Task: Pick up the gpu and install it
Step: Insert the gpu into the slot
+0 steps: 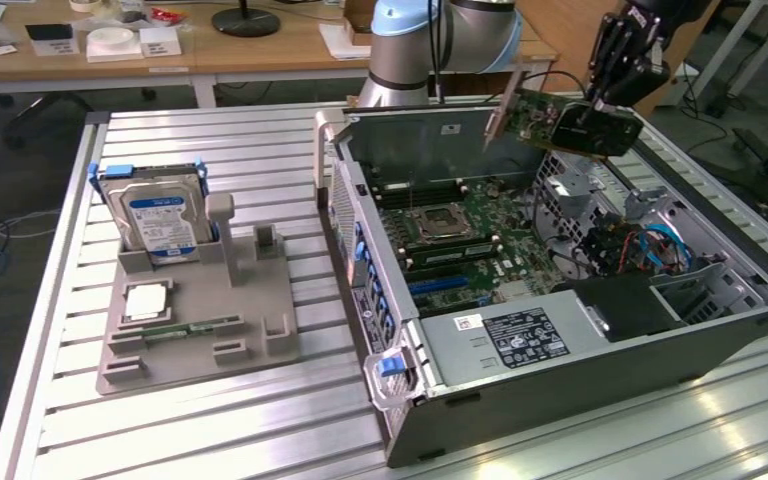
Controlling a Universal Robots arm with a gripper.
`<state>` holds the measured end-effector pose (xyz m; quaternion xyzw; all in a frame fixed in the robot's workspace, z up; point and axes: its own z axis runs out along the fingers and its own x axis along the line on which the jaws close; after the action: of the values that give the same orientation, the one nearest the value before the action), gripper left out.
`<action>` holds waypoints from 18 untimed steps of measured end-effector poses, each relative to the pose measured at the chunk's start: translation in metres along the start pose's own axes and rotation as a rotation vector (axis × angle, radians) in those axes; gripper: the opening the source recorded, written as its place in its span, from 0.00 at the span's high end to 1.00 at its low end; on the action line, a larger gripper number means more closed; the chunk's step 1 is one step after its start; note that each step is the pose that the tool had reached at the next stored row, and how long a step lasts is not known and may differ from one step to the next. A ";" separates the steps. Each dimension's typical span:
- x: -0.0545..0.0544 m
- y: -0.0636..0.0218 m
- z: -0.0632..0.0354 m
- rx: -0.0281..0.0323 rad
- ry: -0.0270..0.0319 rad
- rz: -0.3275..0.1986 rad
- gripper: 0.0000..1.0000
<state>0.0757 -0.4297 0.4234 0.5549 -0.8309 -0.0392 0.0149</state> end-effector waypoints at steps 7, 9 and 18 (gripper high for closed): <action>0.000 0.0000 0.0000 -0.0017 0.0079 -0.096 0.74; 0.000 0.0000 0.0001 -0.0023 0.0101 -0.123 0.74; 0.000 0.0000 0.0001 -0.0045 0.0198 -0.242 0.74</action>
<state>0.0757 -0.4297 0.4233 0.6513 -0.7577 -0.0371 0.0195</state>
